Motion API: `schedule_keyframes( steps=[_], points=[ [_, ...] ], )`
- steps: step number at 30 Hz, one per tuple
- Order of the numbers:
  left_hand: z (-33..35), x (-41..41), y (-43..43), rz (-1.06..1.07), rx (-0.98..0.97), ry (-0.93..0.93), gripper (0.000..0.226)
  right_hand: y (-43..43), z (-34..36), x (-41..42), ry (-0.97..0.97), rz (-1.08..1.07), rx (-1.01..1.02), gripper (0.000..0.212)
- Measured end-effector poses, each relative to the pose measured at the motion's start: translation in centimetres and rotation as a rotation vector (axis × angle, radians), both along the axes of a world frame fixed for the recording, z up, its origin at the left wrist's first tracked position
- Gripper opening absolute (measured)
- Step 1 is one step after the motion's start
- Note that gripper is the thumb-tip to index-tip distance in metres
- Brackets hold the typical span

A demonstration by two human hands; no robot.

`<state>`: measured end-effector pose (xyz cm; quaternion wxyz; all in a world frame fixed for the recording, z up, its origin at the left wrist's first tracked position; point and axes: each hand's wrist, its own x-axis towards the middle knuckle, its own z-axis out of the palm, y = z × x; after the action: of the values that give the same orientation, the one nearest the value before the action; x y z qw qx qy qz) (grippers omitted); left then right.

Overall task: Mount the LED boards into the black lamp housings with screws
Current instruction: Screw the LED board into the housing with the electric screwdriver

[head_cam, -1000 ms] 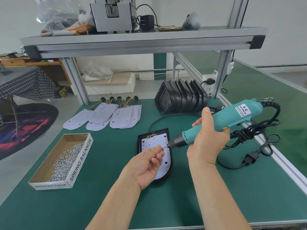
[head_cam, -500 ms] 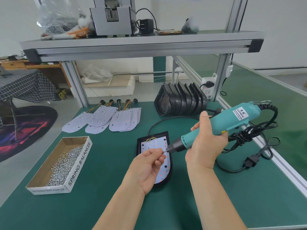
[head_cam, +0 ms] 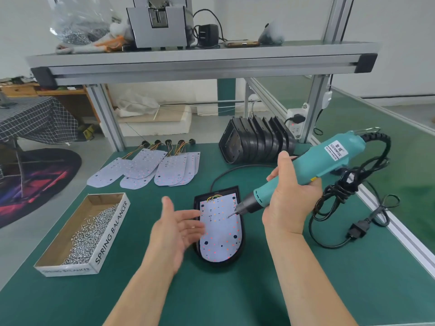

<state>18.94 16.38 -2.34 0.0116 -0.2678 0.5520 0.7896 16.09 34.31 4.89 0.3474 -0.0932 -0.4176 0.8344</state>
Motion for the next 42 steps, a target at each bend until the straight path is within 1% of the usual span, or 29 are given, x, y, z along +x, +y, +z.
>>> schedule_keyframes(
  steps=[2,4,5,7,8,13,15,22,23,25,26,28,33,36,38,42],
  points=[
    [-1.1,-0.5,-1.5,0.051,-0.341,-0.075,0.062,-0.4,-0.3,0.1,0.009,0.028,0.066,0.021],
    [-2.1,-0.7,-2.0,-0.031,-0.68,-0.127,0.049,-1.0,-1.1,0.2,0.016,0.071,0.154,0.02],
    [-2.2,-0.6,-1.8,-0.104,-0.777,-0.135,0.051,-1.4,-1.5,0.3,0.016,0.09,0.204,0.018],
    [-2.1,-0.9,-1.0,-0.245,-0.867,-0.142,0.066,-2.0,-2.3,0.5,0.002,0.116,0.295,0.019],
    [-2.0,-1.2,-0.6,-0.294,-0.9,-0.147,0.07,-2.2,-2.7,0.6,-0.001,0.13,0.331,0.02],
    [-2.0,-1.9,0.3,-0.397,-1.078,-0.189,0.07,-2.7,-3.6,0.9,0.03,0.148,0.495,0.021],
    [-2.0,-2.0,0.6,-0.405,-1.061,-0.183,0.068,-2.6,-3.8,0.9,0.027,0.141,0.515,0.02],
    [-1.8,-2.2,1.9,-0.412,-0.776,-0.171,0.046,-2.2,-4.2,0.8,0.001,0.118,0.531,0.022],
    [-1.8,-2.2,2.0,-0.414,-0.736,-0.167,0.051,-2.1,-4.2,0.8,0.0,0.11,0.533,0.023],
    [-1.6,-2.2,2.1,-0.421,-0.683,-0.169,0.069,-1.8,-4.2,0.8,-0.001,0.1,0.528,0.025],
    [-1.5,-2.2,2.1,-0.421,-0.675,-0.166,0.074,-1.8,-4.3,0.8,-0.002,0.101,0.522,0.027],
    [-1.4,-2.1,2.2,-0.432,-0.656,-0.154,0.077,-1.7,-4.3,0.8,-0.005,0.109,0.513,0.029],
    [-1.4,-2.1,2.1,-0.448,-0.644,-0.148,0.071,-1.8,-4.6,0.7,-0.011,0.099,0.488,0.028],
    [-1.1,-1.9,2.2,-0.443,-0.643,-0.151,0.072,-1.8,-4.7,0.6,-0.008,0.102,0.493,0.029],
    [-1.1,-1.9,2.3,-0.445,-0.638,-0.153,0.067,-1.9,-4.7,0.5,-0.006,0.101,0.509,0.028],
    [-0.9,-1.9,2.3,-0.443,-0.652,-0.159,0.047,-2.0,-4.7,0.5,0.016,0.084,0.546,0.027]
  ],
)
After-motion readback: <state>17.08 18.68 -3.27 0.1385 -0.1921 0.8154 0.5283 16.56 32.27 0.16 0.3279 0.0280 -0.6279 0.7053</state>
